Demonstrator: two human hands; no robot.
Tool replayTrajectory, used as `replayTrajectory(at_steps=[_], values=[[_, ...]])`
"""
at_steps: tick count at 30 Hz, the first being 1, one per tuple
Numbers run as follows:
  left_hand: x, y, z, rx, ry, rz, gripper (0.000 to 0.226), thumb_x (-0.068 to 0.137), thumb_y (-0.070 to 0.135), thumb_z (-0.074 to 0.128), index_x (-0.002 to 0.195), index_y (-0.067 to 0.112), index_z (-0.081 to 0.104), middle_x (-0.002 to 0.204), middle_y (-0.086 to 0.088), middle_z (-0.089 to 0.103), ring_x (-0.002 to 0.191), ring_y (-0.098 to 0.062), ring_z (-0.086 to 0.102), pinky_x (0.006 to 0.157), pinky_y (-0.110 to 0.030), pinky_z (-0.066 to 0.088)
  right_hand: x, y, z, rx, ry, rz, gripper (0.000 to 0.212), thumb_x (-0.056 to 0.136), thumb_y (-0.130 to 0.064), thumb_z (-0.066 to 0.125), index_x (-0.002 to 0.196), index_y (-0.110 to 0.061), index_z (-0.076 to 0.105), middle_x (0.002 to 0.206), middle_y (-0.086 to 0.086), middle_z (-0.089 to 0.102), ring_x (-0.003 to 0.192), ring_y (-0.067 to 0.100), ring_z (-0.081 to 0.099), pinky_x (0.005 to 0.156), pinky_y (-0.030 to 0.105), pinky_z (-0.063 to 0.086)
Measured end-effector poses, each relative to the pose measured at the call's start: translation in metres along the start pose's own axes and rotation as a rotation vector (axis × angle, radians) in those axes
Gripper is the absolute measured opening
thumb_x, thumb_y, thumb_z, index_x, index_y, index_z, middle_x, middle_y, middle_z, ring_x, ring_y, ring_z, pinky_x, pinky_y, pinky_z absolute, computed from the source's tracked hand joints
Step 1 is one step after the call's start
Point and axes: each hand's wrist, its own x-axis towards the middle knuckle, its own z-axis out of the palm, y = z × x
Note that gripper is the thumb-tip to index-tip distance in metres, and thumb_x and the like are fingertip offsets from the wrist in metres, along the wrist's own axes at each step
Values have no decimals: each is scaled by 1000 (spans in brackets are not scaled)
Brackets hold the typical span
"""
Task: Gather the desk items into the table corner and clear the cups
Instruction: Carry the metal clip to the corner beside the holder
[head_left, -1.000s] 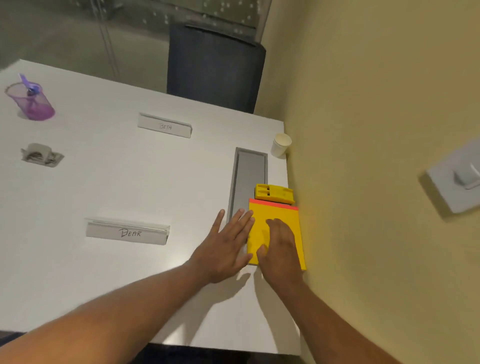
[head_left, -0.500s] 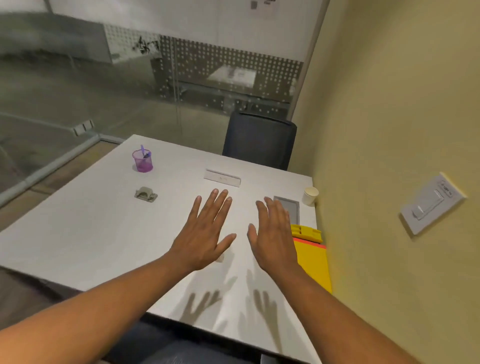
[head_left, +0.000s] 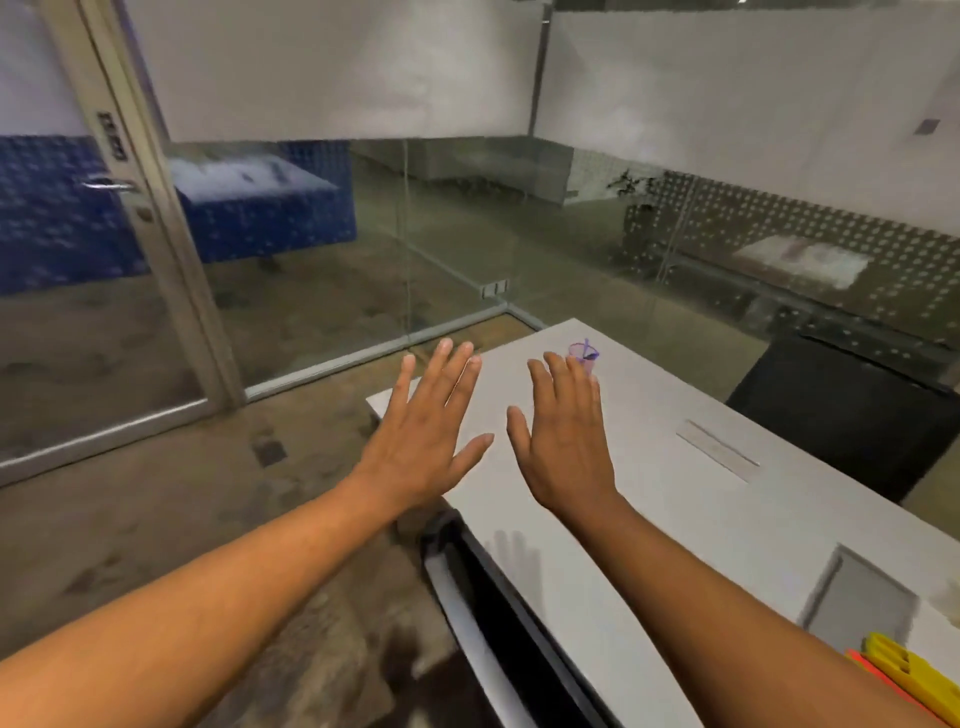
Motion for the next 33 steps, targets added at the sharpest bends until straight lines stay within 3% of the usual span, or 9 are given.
replayTrajectory(at_steps=[10,19,26,33], values=[[-137,-164,-40,128,-34,-334,88,105,61,38,168,9,4,177,-9,0,163,-27,-9,129,-62,8,38,-185,75,106,-84,-347,61,103,-44,37,154,-10,40,161,14,38,152,36,29,125,56,24],[-236,-318,-35,179,-70,-478,87,105,63,33,168,11,2,177,-8,-6,163,-25,-12,131,-59,3,38,-355,194,92,-191,-452,61,105,-43,40,157,-11,35,166,16,32,157,36,21,129,56,15],[-287,-399,-19,156,-135,-518,88,104,61,36,168,9,5,177,-10,0,164,-27,-7,130,-61,7,30,-410,254,85,-308,-384,63,107,-46,33,161,-14,27,170,13,23,160,34,13,129,55,13],[-255,-445,26,95,-189,-474,88,105,62,32,168,10,-1,177,-9,-7,163,-26,-11,130,-61,7,49,-411,314,27,-383,-317,68,106,-48,25,163,-11,21,172,15,15,161,35,7,130,55,10]])
